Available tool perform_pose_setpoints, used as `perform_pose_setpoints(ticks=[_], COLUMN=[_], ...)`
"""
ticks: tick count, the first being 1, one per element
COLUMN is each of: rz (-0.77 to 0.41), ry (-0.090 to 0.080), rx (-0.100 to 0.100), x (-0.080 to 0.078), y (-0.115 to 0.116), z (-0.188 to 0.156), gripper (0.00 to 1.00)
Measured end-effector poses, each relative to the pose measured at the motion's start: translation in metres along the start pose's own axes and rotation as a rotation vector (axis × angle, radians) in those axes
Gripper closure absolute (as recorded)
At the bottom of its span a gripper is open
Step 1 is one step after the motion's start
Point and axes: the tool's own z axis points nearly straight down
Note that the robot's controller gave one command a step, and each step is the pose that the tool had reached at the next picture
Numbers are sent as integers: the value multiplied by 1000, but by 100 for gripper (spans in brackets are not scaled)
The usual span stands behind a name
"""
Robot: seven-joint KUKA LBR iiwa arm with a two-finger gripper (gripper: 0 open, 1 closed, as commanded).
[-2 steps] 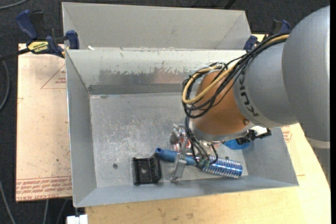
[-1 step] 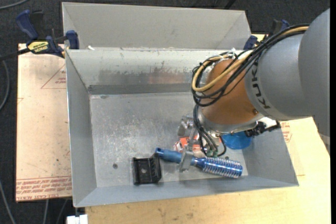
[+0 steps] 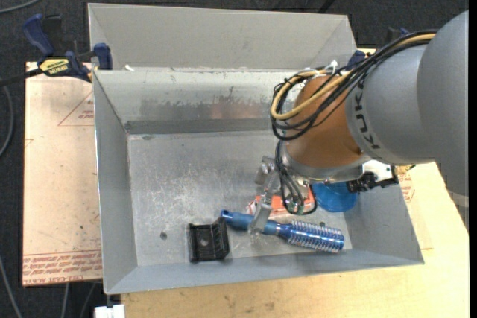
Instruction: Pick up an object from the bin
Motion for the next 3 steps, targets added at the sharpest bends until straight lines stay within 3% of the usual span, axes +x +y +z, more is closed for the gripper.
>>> perform_pose_setpoints(ticks=[1, 2, 3], rz=[-176, -46, 43], ry=[4, 4, -5], rx=[2, 1, 0], x=[3, 9, 23], y=[-9, -29, -22], z=[8, -3, 15], gripper=[0, 0, 100])
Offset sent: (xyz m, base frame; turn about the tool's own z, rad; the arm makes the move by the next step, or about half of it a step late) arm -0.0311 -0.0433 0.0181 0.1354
